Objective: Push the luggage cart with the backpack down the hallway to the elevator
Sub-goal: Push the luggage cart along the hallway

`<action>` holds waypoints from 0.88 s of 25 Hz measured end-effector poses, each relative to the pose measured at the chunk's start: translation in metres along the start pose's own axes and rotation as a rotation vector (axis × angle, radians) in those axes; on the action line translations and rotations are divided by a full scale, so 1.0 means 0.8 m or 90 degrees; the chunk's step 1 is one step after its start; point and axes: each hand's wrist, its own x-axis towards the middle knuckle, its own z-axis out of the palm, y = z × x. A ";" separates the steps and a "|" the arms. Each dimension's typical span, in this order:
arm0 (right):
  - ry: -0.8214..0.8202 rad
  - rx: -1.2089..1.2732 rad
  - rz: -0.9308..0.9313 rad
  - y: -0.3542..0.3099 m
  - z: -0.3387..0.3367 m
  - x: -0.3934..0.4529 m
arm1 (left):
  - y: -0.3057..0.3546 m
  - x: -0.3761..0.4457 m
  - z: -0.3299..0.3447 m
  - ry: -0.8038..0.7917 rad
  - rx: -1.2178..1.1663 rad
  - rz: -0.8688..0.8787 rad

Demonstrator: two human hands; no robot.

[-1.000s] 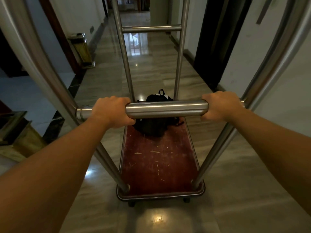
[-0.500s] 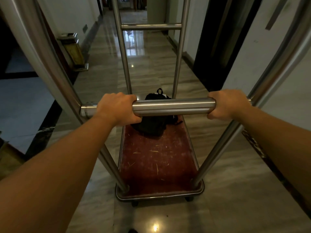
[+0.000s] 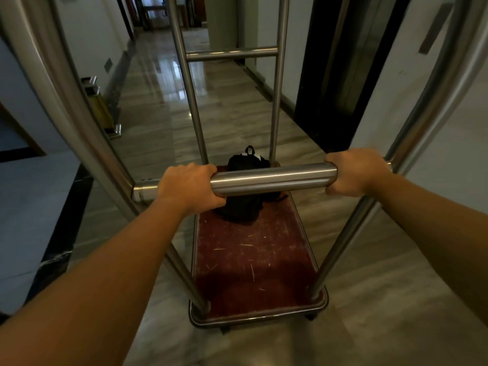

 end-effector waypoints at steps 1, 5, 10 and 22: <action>0.004 0.003 0.002 -0.003 0.005 0.026 | -0.018 0.020 0.008 0.003 0.002 0.004; 0.013 0.001 -0.018 -0.019 0.012 0.104 | -0.080 0.087 0.033 0.039 0.003 0.022; 0.028 -0.021 -0.016 -0.047 0.016 0.226 | -0.174 0.190 0.062 0.015 -0.028 0.033; 0.053 0.005 0.062 -0.100 0.046 0.497 | -0.376 0.425 0.142 -0.022 -0.063 0.077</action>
